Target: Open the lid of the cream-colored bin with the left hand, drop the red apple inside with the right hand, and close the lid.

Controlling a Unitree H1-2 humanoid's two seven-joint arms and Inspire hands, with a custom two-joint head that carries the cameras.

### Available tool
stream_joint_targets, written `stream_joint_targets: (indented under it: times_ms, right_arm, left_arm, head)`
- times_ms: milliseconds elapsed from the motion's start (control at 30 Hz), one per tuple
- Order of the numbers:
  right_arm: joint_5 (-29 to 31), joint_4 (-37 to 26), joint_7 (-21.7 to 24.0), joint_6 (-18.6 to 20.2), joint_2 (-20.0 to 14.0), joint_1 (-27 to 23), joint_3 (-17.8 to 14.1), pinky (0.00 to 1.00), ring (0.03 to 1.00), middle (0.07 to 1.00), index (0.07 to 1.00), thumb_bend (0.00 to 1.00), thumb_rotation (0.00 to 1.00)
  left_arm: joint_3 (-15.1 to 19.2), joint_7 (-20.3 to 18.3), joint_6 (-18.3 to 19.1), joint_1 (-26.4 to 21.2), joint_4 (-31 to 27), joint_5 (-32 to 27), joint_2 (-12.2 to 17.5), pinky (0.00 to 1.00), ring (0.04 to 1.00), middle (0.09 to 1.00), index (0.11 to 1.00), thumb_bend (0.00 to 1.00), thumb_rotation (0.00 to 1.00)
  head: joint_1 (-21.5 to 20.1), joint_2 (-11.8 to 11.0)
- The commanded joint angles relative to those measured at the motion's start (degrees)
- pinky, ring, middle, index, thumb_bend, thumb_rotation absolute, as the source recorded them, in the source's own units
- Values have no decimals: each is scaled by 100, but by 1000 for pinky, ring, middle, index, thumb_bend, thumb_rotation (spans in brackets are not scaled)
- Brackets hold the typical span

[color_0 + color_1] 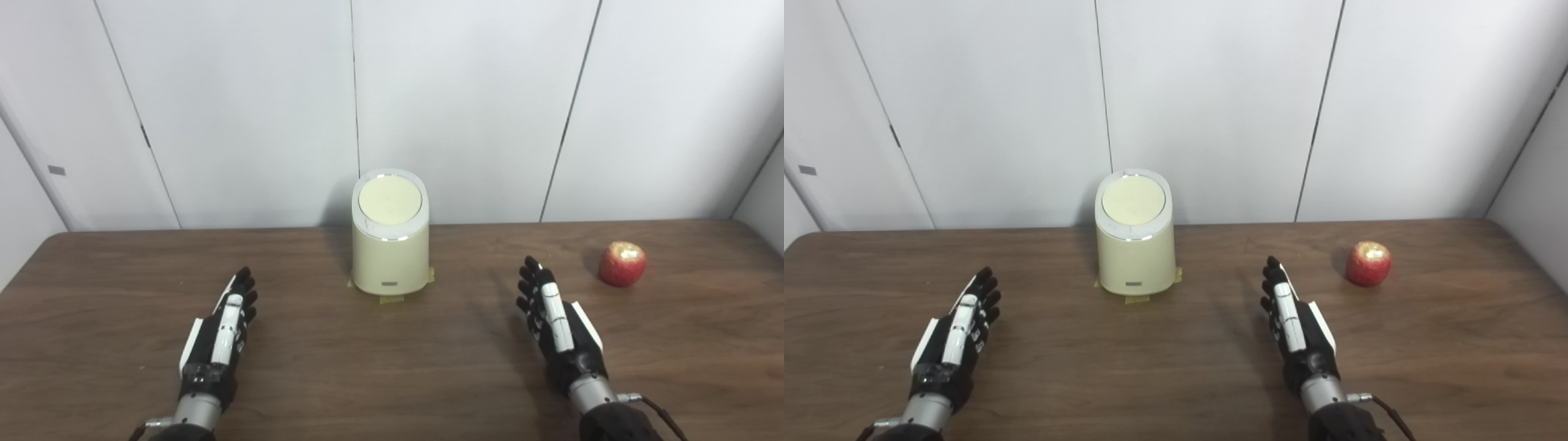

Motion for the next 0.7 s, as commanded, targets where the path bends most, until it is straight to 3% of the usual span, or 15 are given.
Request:
stream_joint_targets:
  times_ms: [0, 300, 500, 667]
  right_arm:
    - [9, -87, 35, -226, -30, -186, -13, 980, 1000, 1000, 997, 519, 1000]
    - [14, 111, 7, -388, 39, -259, -14, 986, 1000, 1000, 997, 511, 1000]
    - [-31, 82, -66, -257, 106, -296, 7, 997, 1000, 1000, 984, 557, 1000]
    - [-59, 38, -56, -254, 109, -251, 18, 992, 1000, 1000, 985, 562, 1000]
  left_arm:
    - [5, -33, -167, -185, -181, -29, 42, 1000, 982, 983, 981, 372, 899]
    - [51, -134, -321, -279, 83, -70, 131, 1000, 991, 984, 982, 387, 908]
    - [46, -156, -325, -286, 84, -57, 154, 1000, 994, 983, 985, 375, 922]
    - [-23, -209, -405, -260, 82, 9, 185, 1000, 989, 993, 995, 400, 823]
  head:
    - [14, -3]
    - [-114, -88]
    - [-121, -138]
    - [-109, -234]
